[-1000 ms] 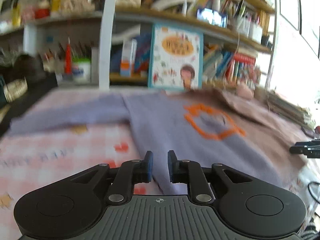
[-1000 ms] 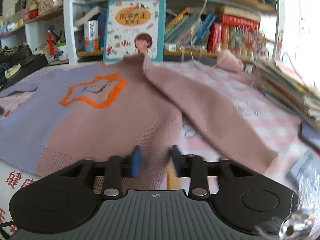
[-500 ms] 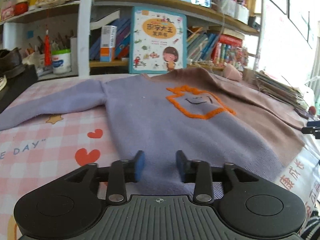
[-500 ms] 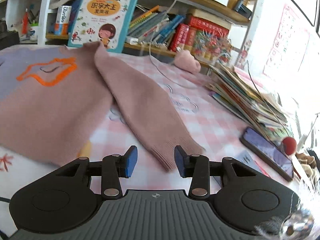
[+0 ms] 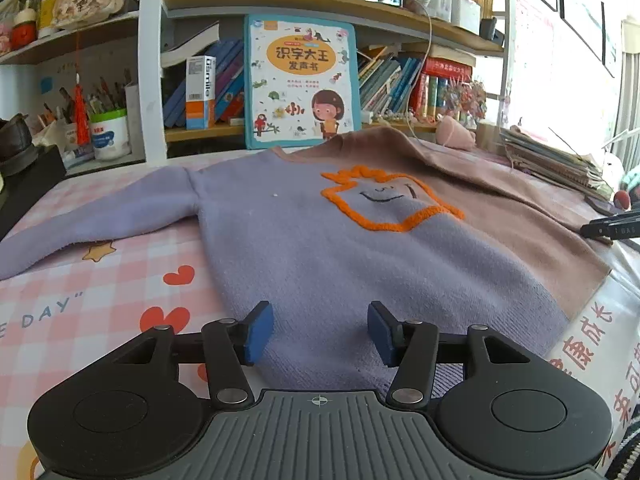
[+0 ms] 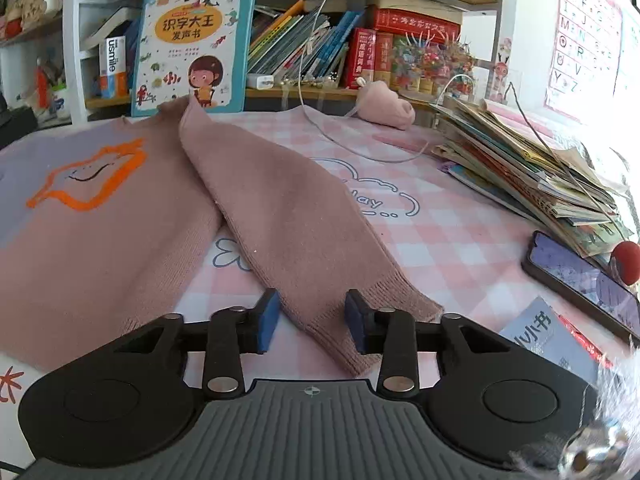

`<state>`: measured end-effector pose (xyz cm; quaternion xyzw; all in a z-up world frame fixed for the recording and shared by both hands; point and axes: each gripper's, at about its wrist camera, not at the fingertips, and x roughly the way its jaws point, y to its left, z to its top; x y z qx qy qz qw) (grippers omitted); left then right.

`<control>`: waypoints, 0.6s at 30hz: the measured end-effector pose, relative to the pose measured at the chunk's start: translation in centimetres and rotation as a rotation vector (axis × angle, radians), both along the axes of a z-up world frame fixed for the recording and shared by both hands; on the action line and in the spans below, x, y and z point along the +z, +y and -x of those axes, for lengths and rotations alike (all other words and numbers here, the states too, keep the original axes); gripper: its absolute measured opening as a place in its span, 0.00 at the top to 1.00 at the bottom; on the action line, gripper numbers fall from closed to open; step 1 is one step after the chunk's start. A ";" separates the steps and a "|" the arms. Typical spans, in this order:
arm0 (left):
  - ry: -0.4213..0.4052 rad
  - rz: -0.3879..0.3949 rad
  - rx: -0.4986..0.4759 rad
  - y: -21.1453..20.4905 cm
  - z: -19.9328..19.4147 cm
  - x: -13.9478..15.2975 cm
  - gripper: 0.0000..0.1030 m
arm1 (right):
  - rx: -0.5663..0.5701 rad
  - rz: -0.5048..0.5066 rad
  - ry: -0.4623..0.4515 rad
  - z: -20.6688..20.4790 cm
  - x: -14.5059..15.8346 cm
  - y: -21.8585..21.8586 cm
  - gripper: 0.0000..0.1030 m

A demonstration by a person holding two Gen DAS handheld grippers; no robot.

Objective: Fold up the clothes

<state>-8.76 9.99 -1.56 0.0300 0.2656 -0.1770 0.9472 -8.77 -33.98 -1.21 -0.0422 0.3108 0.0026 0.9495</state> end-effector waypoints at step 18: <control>0.001 -0.039 -0.012 -0.6 0.0 0.0 0.42 | -0.363 0.328 -0.097 -17.7 4.5 -6.7 0.79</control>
